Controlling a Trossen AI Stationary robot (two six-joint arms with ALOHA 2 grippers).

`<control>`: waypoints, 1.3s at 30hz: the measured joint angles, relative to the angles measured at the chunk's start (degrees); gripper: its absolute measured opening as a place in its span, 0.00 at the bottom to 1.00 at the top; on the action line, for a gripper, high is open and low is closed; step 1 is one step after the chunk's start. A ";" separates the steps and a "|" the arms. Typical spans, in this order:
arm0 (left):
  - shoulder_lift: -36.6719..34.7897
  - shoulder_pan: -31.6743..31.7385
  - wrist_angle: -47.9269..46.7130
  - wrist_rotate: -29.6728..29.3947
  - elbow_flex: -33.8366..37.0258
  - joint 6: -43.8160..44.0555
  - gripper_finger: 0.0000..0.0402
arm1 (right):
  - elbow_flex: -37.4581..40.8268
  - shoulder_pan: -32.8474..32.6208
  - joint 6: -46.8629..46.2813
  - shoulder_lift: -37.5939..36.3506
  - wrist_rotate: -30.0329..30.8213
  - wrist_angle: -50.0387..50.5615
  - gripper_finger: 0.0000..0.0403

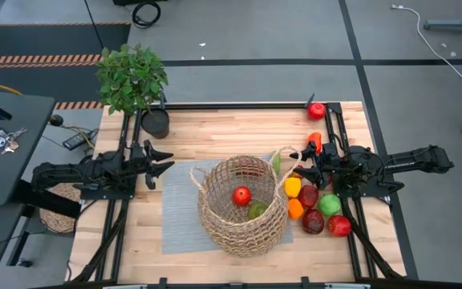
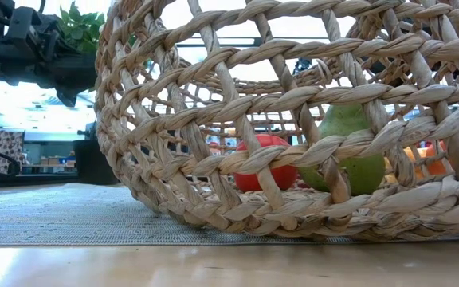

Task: Build produce basket
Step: Put the green cucumber into the basket

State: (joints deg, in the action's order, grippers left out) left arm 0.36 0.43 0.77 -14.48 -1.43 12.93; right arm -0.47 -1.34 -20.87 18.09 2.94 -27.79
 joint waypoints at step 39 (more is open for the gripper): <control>0.00 0.00 -0.09 -0.02 0.00 -0.22 0.40 | -35.99 3.25 0.35 10.29 2.05 41.99 0.78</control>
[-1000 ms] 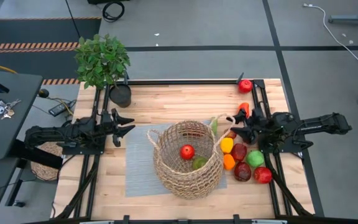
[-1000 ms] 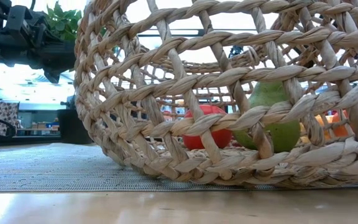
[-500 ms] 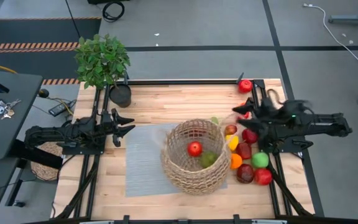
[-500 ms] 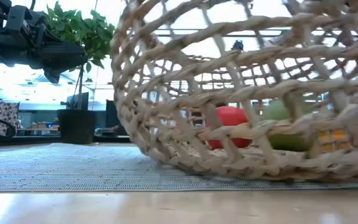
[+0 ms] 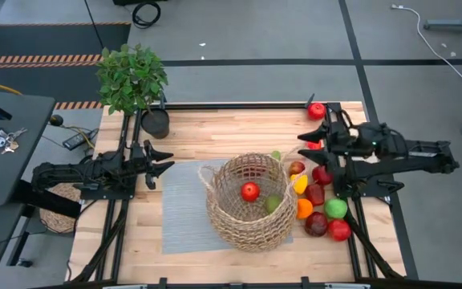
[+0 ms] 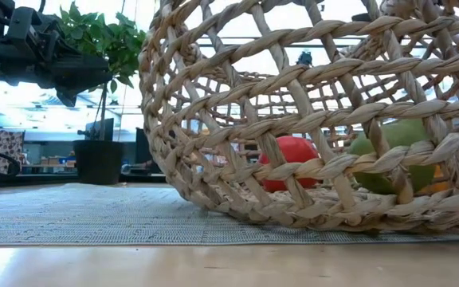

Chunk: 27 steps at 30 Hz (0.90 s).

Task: Build produce basket
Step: Put the green cucumber into the basket

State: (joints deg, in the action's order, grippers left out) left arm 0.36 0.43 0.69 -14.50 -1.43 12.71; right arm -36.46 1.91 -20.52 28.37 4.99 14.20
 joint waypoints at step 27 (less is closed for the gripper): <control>0.00 0.00 0.00 -0.02 0.00 0.04 0.40 | -44.60 14.18 18.89 46.71 4.45 34.74 0.78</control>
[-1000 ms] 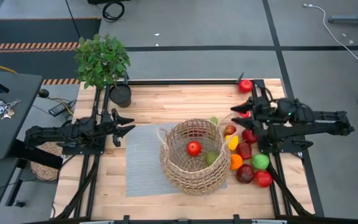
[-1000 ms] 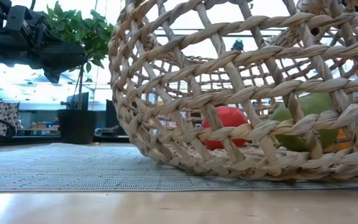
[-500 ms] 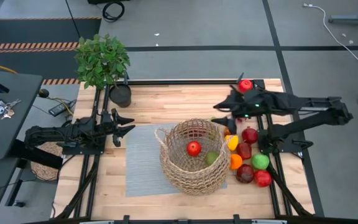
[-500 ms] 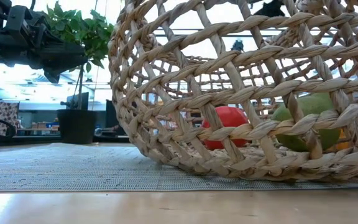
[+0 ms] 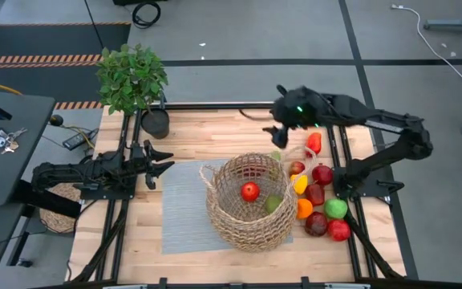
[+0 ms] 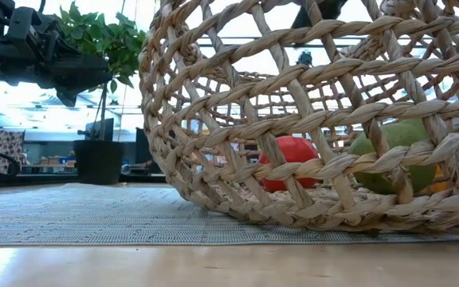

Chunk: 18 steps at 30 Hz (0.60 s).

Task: Build produce basket
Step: Put the green cucumber into the basket

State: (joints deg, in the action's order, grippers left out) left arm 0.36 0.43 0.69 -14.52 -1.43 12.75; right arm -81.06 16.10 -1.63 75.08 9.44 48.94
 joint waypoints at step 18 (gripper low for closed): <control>0.00 0.00 0.00 0.00 0.02 0.00 0.40 | -0.50 15.01 -18.41 26.90 -20.59 21.87 0.80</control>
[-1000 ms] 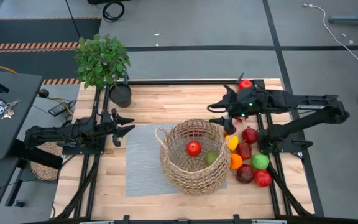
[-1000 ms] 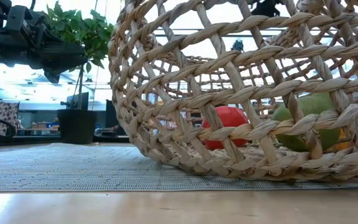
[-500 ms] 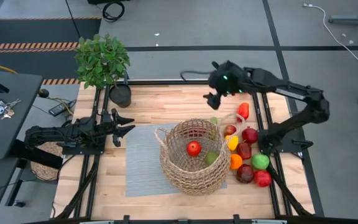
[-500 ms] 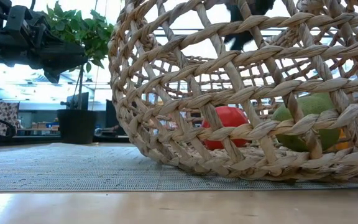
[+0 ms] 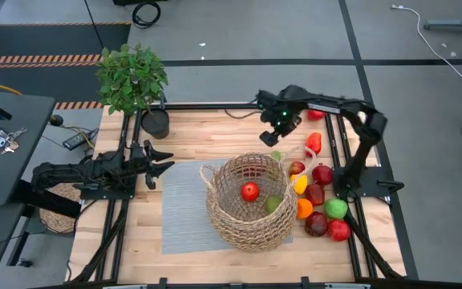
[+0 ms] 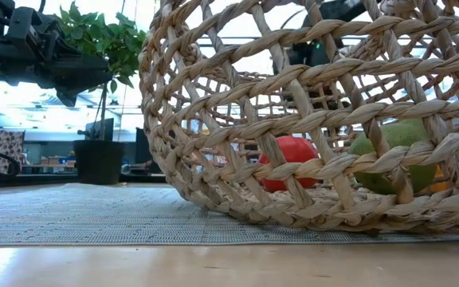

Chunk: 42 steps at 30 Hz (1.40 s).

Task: Build produce basket
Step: Put the green cucumber into the basket

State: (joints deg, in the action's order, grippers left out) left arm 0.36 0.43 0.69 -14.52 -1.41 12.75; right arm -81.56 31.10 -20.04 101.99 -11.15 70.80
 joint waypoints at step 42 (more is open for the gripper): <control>0.00 0.00 -0.01 0.00 0.00 0.00 0.40 | 3.88 -7.52 -43.05 5.76 7.10 -6.81 0.93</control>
State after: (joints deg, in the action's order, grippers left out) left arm 0.36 0.43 0.68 -14.52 -1.41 12.75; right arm -77.68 23.58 -63.09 107.74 -4.05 63.99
